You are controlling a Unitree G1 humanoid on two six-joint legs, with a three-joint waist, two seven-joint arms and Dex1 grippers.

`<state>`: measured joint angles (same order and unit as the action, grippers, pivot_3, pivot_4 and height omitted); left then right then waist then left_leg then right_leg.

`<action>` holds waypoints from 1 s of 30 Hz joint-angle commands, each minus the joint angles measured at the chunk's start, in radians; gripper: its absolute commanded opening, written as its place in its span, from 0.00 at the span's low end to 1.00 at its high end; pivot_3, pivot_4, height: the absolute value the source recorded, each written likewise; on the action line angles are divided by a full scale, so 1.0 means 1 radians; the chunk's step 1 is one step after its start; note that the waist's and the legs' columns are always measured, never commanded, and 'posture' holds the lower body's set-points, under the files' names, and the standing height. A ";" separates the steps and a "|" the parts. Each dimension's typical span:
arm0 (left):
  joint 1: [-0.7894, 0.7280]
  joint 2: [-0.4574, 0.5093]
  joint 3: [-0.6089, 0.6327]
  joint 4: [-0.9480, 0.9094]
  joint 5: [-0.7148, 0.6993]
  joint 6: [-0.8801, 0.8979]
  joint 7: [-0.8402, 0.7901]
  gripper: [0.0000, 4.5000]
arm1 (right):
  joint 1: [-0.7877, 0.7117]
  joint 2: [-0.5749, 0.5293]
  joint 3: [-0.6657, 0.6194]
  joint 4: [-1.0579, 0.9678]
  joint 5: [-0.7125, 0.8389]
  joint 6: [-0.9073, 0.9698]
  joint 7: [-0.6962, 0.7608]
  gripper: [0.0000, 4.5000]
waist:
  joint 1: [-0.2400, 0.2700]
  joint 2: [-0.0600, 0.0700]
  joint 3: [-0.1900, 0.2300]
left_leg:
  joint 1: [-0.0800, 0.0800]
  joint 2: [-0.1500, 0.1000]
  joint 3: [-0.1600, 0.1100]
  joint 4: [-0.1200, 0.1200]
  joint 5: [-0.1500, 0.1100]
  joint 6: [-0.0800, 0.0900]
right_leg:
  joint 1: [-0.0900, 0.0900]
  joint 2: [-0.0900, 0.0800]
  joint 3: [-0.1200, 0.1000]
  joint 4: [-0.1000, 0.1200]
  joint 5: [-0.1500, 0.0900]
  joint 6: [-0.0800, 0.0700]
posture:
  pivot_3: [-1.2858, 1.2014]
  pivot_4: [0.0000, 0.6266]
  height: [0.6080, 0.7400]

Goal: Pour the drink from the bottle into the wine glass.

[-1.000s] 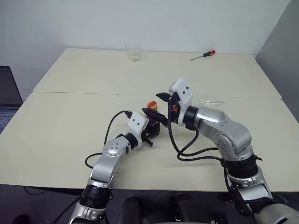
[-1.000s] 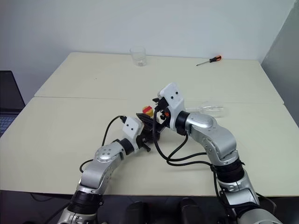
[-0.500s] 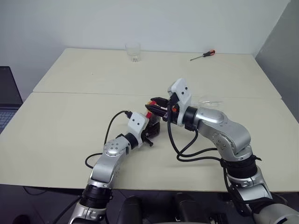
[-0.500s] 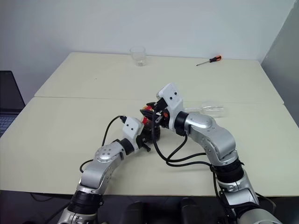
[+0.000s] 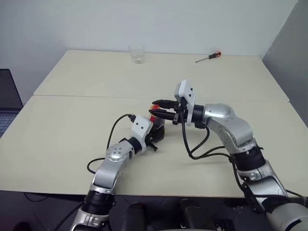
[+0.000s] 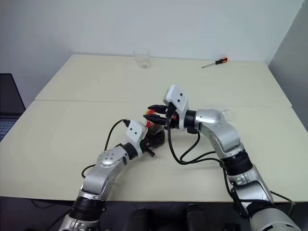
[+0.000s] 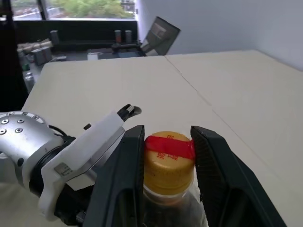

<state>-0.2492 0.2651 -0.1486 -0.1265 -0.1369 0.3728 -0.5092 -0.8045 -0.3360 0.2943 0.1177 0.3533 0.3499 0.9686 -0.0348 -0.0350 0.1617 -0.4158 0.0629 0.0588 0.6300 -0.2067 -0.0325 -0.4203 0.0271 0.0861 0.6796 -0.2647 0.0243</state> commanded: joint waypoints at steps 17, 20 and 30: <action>-0.007 0.003 -0.011 -0.030 -0.001 0.022 0.004 0.17 | -0.183 -0.033 0.000 0.389 -0.104 -0.140 0.226 0.49 | 0.001 0.000 -0.002 | 0.003 0.001 0.000 0.000 0.000 0.000 | 0.002 0.000 0.001 0.001 0.000 -0.001 | 0.52 0.24 1.00; -0.017 0.003 -0.014 -0.017 -0.002 0.017 -0.003 0.17 | -0.156 -0.044 -0.032 0.281 -0.076 -0.056 0.200 0.73 | 0.002 0.001 -0.002 | 0.000 0.000 0.000 0.000 0.000 0.000 | 0.000 -0.001 0.001 0.001 0.001 -0.003 | 0.52 0.24 1.00; -0.035 -0.006 -0.017 -0.003 -0.002 0.007 -0.017 0.17 | -0.073 -0.051 -0.176 -0.084 0.036 0.202 0.015 1.00 | 0.003 0.001 -0.002 | -0.001 0.000 0.000 0.000 0.000 0.000 | -0.001 -0.001 0.001 0.000 0.002 -0.003 | 0.52 0.24 1.00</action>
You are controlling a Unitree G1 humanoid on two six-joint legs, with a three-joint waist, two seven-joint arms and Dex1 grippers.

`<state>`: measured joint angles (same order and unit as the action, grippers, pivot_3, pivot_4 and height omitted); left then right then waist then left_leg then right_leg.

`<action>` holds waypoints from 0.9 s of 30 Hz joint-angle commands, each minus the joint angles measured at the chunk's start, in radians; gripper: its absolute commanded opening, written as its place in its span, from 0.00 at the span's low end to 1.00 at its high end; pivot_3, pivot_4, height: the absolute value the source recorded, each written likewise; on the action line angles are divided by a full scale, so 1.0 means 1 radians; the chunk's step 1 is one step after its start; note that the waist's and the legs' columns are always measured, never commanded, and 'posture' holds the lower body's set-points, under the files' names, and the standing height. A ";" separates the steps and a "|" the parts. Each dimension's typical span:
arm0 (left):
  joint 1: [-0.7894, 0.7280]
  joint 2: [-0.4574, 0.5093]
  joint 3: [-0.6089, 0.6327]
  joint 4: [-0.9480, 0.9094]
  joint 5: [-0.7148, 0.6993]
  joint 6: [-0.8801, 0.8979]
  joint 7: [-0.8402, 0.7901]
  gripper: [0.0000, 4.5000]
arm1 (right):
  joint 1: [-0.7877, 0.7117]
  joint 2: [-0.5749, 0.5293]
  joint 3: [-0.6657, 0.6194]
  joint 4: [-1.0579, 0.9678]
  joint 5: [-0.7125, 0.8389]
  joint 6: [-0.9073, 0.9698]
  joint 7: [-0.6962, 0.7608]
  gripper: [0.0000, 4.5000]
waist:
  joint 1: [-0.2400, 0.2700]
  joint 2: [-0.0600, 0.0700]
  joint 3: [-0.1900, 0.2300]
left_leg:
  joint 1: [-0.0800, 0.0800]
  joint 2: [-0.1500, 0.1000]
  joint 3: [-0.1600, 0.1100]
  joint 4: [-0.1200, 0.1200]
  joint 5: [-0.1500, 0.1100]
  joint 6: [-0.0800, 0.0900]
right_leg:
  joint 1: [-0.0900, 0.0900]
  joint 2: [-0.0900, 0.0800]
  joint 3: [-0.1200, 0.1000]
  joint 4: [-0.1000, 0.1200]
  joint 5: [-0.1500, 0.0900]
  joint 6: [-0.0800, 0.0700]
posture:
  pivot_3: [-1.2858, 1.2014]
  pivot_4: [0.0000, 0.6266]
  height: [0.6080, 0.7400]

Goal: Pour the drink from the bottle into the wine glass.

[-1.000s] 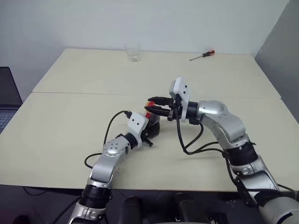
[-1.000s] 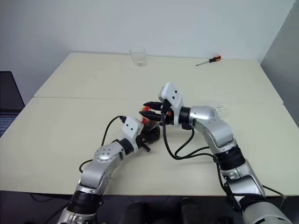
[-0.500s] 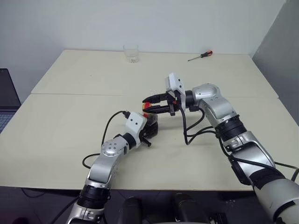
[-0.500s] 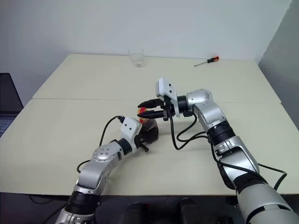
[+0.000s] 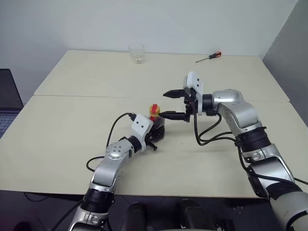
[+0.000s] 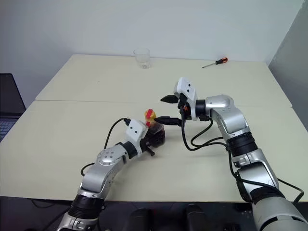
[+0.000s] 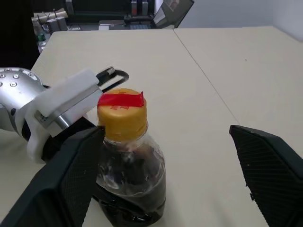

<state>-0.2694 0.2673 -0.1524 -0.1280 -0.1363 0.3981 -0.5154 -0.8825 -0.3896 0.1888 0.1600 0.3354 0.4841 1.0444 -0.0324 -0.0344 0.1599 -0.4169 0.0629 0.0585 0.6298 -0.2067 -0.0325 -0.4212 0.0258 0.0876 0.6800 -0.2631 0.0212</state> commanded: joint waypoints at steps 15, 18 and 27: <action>-0.013 -0.022 -0.014 0.005 0.003 -0.034 0.000 0.17 | 0.151 0.164 -0.089 -0.582 0.055 0.542 -0.589 1.00 | 0.000 0.000 0.000 | -0.001 0.000 -0.001 0.000 0.000 0.000 | -0.001 -0.002 0.001 0.000 -0.002 0.003 | 0.52 0.24 1.00; -0.019 -0.029 -0.019 0.004 0.003 -0.031 0.003 0.17 | 0.156 0.212 -0.079 -0.601 0.054 0.560 -0.639 1.00 | -0.001 0.000 0.000 | -0.001 -0.001 -0.001 0.000 0.000 0.000 | -0.001 -0.002 0.001 0.000 -0.002 0.003 | 0.52 0.24 1.00; -0.040 -0.032 -0.022 0.028 0.008 -0.039 -0.002 0.17 | 0.122 0.272 -0.029 -0.556 0.033 0.587 -0.708 1.00 | -0.002 0.000 0.000 | -0.001 -0.001 0.000 0.000 0.000 0.000 | -0.001 -0.001 0.000 -0.001 -0.002 0.003 | 0.52 0.24 1.00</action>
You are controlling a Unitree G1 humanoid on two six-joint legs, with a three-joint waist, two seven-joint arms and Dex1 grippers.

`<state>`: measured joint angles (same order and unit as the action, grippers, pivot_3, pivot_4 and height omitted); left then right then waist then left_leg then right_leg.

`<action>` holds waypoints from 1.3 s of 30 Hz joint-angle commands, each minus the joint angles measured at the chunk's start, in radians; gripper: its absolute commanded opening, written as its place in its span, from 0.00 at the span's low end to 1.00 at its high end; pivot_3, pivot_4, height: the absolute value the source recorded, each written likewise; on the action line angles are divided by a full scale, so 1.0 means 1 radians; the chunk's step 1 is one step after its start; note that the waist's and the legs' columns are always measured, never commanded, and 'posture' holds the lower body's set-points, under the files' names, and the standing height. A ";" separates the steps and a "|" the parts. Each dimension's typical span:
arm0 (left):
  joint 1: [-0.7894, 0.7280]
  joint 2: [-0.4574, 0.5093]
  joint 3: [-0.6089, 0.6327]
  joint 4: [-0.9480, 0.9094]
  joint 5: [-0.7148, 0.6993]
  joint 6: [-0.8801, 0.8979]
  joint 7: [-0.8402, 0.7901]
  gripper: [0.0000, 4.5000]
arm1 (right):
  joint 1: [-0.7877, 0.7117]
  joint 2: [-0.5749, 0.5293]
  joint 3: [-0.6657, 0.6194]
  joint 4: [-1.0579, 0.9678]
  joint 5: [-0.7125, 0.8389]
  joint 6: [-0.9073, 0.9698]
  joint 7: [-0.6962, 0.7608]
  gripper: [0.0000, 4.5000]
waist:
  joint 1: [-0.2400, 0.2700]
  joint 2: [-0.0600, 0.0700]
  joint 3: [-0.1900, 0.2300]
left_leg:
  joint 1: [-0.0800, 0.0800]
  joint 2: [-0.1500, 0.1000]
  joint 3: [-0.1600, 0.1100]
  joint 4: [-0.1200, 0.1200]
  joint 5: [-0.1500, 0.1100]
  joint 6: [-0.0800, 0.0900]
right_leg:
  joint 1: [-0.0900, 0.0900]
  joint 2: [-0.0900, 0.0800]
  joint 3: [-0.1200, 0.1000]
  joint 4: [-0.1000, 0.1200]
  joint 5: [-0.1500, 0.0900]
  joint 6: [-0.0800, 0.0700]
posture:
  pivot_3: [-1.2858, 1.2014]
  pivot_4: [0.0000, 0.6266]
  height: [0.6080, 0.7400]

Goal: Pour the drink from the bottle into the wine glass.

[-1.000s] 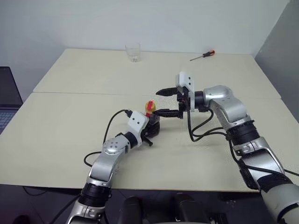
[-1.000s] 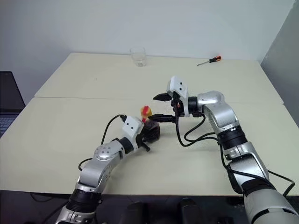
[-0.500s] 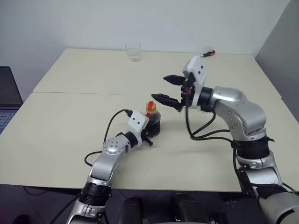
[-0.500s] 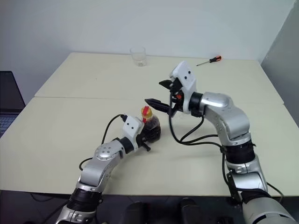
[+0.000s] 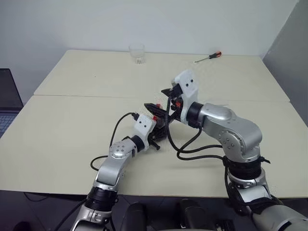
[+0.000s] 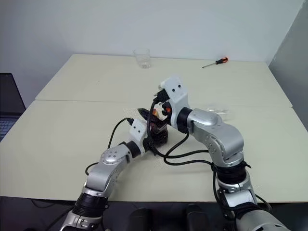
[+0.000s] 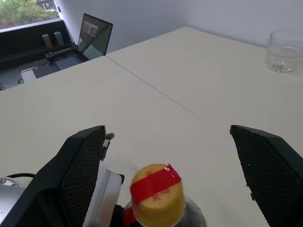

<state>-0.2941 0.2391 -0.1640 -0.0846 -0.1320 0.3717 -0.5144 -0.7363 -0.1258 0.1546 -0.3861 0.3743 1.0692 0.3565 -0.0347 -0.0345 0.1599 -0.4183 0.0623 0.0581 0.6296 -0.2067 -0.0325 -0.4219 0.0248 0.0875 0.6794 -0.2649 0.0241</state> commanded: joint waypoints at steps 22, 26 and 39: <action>-0.023 0.002 -0.012 -0.008 0.002 -0.011 -0.005 0.17 | 0.018 -0.119 -0.034 -0.135 0.049 0.086 0.004 1.00 | -0.008 0.000 0.000 | -0.001 0.000 -0.001 -0.001 0.000 0.000 | 0.000 0.000 0.000 -0.001 0.000 0.000 | 0.52 0.24 1.00; -0.029 0.003 -0.011 -0.001 0.002 -0.015 -0.008 0.17 | 0.029 -0.109 -0.022 -0.142 0.047 0.098 -0.021 1.00 | -0.008 0.000 0.000 | -0.001 0.000 -0.001 0.000 0.000 0.000 | 0.000 0.000 0.000 -0.001 0.000 0.000 | 0.52 0.24 1.00; -0.029 0.002 -0.009 0.008 0.003 -0.021 -0.009 0.17 | 0.041 -0.077 -0.002 -0.147 0.045 0.111 -0.065 0.64 | -0.009 0.000 0.000 | -0.001 0.000 -0.001 0.000 0.000 0.000 | 0.000 0.000 0.000 -0.001 0.000 0.000 | 0.52 0.24 1.00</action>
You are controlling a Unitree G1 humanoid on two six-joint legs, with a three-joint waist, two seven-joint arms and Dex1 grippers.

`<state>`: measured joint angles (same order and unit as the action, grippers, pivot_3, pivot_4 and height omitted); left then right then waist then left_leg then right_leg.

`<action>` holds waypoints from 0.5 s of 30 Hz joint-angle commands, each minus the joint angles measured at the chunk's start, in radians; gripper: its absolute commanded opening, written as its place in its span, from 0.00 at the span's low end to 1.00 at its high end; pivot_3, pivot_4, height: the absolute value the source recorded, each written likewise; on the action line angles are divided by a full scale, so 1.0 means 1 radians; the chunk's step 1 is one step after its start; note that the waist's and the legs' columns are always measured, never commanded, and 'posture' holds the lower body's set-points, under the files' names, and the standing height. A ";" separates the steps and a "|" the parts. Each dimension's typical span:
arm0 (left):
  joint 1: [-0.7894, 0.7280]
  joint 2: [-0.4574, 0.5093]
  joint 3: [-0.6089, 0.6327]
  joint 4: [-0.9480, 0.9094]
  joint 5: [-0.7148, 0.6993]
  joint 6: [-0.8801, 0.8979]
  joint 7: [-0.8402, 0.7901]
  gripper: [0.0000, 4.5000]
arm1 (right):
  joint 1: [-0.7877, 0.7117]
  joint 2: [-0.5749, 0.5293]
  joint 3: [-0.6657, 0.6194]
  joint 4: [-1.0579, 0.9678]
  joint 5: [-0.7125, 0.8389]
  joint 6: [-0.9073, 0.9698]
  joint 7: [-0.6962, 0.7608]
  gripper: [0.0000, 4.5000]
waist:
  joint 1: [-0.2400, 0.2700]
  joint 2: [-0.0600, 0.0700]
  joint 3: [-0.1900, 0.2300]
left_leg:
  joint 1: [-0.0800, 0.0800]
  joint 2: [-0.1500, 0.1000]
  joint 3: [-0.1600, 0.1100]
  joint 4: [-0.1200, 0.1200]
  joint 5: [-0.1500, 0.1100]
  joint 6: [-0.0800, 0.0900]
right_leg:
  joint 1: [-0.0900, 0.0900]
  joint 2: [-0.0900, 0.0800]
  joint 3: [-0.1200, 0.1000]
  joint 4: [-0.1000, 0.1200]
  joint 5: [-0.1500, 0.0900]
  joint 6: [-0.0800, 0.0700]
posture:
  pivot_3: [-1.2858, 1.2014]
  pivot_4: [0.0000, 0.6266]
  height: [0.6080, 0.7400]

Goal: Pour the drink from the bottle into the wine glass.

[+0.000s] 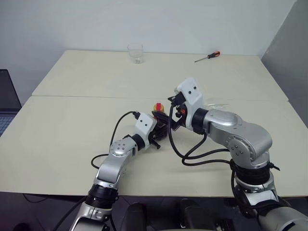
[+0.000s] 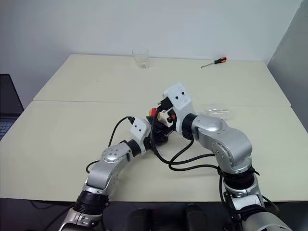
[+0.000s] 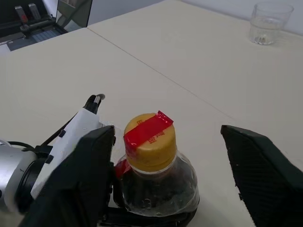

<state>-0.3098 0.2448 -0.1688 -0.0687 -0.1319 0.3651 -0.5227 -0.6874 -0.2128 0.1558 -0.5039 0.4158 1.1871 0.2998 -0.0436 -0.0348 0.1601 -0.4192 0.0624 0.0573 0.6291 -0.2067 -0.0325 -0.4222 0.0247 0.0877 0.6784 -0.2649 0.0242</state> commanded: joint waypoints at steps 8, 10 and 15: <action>-0.017 -0.006 -0.006 -0.003 0.004 -0.017 0.000 0.17 | -0.005 0.024 0.015 -0.005 0.003 -0.019 -0.005 0.28 | -0.001 0.000 0.000 | 0.000 0.000 0.000 0.000 0.000 0.000 | 0.000 0.000 0.000 0.000 0.000 0.000 | 0.52 0.24 1.00; -0.017 -0.006 -0.005 -0.004 0.005 -0.017 0.001 0.17 | -0.004 0.025 0.015 0.002 0.004 -0.022 -0.002 0.28 | -0.001 0.000 0.000 | 0.000 0.000 0.000 0.000 0.000 0.000 | 0.000 0.000 0.000 0.000 0.000 0.000 | 0.52 0.24 1.00; -0.010 -0.005 -0.004 -0.009 0.004 -0.016 0.003 0.17 | 0.005 -0.004 0.020 0.034 0.005 -0.078 0.045 0.28 | -0.001 0.000 0.000 | 0.000 0.000 0.000 0.000 0.000 0.000 | 0.000 0.000 0.000 0.000 0.000 0.000 | 0.52 0.24 1.00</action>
<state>-0.3114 0.2421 -0.1674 -0.0638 -0.1321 0.3640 -0.5170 -0.6863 -0.2038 0.1783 -0.4768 0.4172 1.1447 0.3210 -0.0446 -0.0349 0.1601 -0.4191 0.0624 0.0573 0.6291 -0.2067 -0.0325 -0.4221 0.0248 0.0876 0.6784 -0.2649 0.0242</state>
